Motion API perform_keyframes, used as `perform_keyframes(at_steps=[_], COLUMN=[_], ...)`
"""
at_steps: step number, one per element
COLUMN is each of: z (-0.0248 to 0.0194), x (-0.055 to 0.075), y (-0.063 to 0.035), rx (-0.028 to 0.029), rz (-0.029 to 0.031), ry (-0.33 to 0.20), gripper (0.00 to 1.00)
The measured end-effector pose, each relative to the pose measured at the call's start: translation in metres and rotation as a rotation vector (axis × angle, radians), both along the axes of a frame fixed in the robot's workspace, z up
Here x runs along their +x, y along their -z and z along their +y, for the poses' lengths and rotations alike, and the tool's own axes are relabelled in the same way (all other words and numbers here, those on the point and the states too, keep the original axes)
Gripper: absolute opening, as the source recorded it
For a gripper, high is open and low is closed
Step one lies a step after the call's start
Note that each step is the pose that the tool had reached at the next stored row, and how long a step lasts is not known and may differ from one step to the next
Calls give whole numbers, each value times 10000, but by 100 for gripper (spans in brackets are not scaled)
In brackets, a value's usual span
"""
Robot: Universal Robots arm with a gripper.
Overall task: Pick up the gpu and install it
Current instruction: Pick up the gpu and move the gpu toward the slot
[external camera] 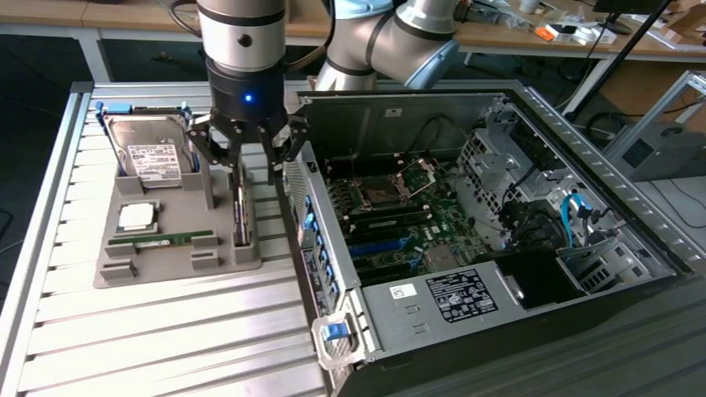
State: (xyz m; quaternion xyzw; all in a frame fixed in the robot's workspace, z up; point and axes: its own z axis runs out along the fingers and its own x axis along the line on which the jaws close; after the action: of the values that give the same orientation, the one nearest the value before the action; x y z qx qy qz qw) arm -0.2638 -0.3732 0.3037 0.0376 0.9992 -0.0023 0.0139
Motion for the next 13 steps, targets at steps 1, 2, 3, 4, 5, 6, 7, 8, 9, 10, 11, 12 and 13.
perform_keyframes(at_steps=[1,2,3,4,5,6,7,8,9,10,11,12,13], z=[2,5,9,13,17,23,29,35,42,60,70,79,90], x=[-6,-10,-15,-18,-20,-23,-25,-27,-30,-36,-40,-44,-50], y=[5,10,14,19,24,30,36,43,48,63,70,77,85], rx=[1,1,1,1,1,2,3,3,2,2,2,1,2], rz=[-1,-2,-1,-1,-1,-2,-3,-4,-2,-2,-1,-1,-2], ry=[-2,-1,-2,-2,-1,-2,-1,-2,-2,-1,-1,-2,-2], gripper=[48,48,48,48,48,48,48,48,48,48,48,48,48])
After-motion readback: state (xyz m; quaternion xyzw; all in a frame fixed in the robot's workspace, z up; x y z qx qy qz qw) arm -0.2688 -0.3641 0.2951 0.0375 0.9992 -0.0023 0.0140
